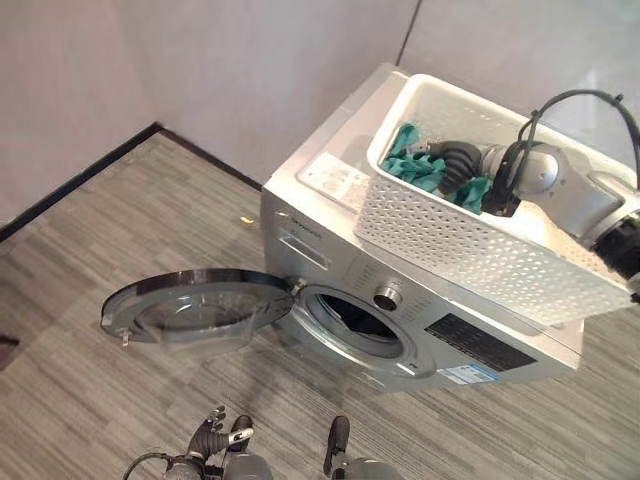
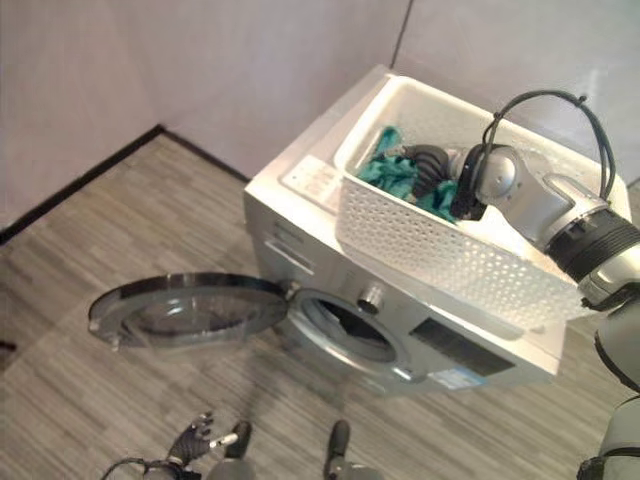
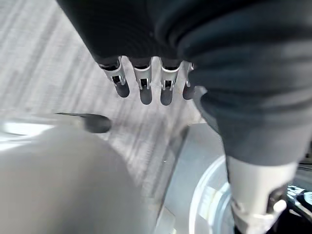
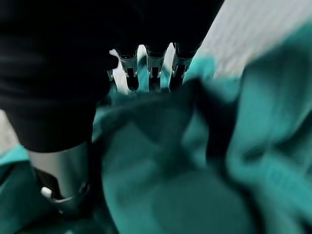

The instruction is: Grab the laundry basket,head to the washer,open it,put in the laundry and shut it.

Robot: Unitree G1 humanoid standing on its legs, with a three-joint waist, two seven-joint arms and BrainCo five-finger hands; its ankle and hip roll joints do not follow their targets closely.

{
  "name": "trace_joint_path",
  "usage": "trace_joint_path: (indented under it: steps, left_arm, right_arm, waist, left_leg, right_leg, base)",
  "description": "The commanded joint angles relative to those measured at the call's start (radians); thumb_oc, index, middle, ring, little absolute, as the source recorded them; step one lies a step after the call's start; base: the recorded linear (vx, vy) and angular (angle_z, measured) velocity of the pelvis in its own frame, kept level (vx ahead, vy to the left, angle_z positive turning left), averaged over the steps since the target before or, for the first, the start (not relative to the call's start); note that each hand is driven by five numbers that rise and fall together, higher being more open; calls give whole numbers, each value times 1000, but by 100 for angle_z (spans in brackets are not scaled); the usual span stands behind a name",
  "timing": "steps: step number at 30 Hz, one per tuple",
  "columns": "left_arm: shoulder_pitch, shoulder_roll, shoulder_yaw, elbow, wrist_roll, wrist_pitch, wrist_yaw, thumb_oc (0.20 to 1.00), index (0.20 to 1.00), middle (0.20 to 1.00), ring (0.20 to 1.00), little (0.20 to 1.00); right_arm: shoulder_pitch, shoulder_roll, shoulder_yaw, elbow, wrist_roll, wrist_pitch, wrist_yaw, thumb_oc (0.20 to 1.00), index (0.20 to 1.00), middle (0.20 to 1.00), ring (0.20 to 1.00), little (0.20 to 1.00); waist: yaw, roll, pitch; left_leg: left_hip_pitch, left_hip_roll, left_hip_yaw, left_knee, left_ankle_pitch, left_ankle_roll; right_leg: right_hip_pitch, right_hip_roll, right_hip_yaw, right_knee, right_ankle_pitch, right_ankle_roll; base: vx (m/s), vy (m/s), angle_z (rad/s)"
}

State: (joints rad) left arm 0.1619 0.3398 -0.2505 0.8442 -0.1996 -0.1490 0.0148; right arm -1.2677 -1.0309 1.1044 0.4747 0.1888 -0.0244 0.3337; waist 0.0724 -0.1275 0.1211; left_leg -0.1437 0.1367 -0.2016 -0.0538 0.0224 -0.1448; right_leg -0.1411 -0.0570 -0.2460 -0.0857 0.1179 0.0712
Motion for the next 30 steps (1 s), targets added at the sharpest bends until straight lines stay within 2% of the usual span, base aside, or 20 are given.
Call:
trace_joint_path:
  steps: [1,9,13,14,15,25,26,30]
  left_arm:
    - [-56,35,-9,8,-46,-21,-8,1000,1000,1000,1000,1000]
    - [-78,27,-2,-10,-76,-35,-11,1000,1000,1000,1000,1000]
    - [-87,29,-7,-18,-75,-38,-11,1000,1000,1000,1000,1000]
    - [-100,29,-9,-15,-77,-38,-6,1000,1000,1000,1000,1000]
    - [-109,27,-16,-14,-77,-41,1,1000,1000,1000,1000,1000]
    - [-120,6,-28,5,-83,-36,34,1000,1000,1000,1000,1000]
    - [-120,0,-25,22,-83,-36,40,1000,1000,1000,1000,1000]
    - [-117,-6,-16,38,-81,-31,51,1000,1000,1000,1000,1000]
  right_arm:
    - [-56,-50,10,22,-21,3,30,1000,1000,1000,1000,1000]
    - [50,-100,91,-82,-3,20,163,1000,1000,1000,1000,1000]
    - [74,-119,110,-107,-4,27,190,1000,1000,1000,1000,1000]
    - [92,-111,91,-81,-11,30,186,561,561,561,561,561]
    - [104,-102,75,-69,-11,30,176,200,200,200,200,200]
    - [79,-47,-6,16,-81,15,67,200,200,200,200,200]
    - [81,-40,-63,33,-55,9,24,200,200,200,200,200]
    - [81,-59,-158,1,8,-8,-48,200,200,200,200,200]
  waist:
    - [26,-41,72]
    - [49,-38,117]
    - [52,-31,130]
    - [52,-28,135]
    - [49,-26,138]
    - [22,-19,133]
    - [12,-17,125]
    - [-8,-16,106]
  left_leg:
    - [46,14,48,-24,-12,43]
    - [-9,33,24,-34,22,28]
    - [-26,35,16,-34,30,22]
    - [-32,37,14,-34,35,19]
    - [-41,38,17,-34,40,17]
    - [-34,42,45,-34,36,21]
    - [-28,41,52,-34,32,22]
    - [-14,38,65,-34,21,24]
  right_leg:
    - [-2,-47,9,107,-140,48]
    - [-32,-36,-20,99,-145,40]
    - [-45,-34,-30,104,-150,37]
    - [-51,-33,-31,104,-149,36]
    - [-57,-33,-29,99,-145,37]
    - [-63,-28,2,88,-134,37]
    - [-61,-28,6,87,-133,38]
    - [-55,-30,20,84,-132,41]
  base:
    - [-20,-52,16]
    - [-1,-51,9]
    - [0,-17,5]
    - [-7,-36,5]
    - [-8,-33,10]
    - [-2,6,0]
    - [6,20,-15]
    - [8,35,-7]
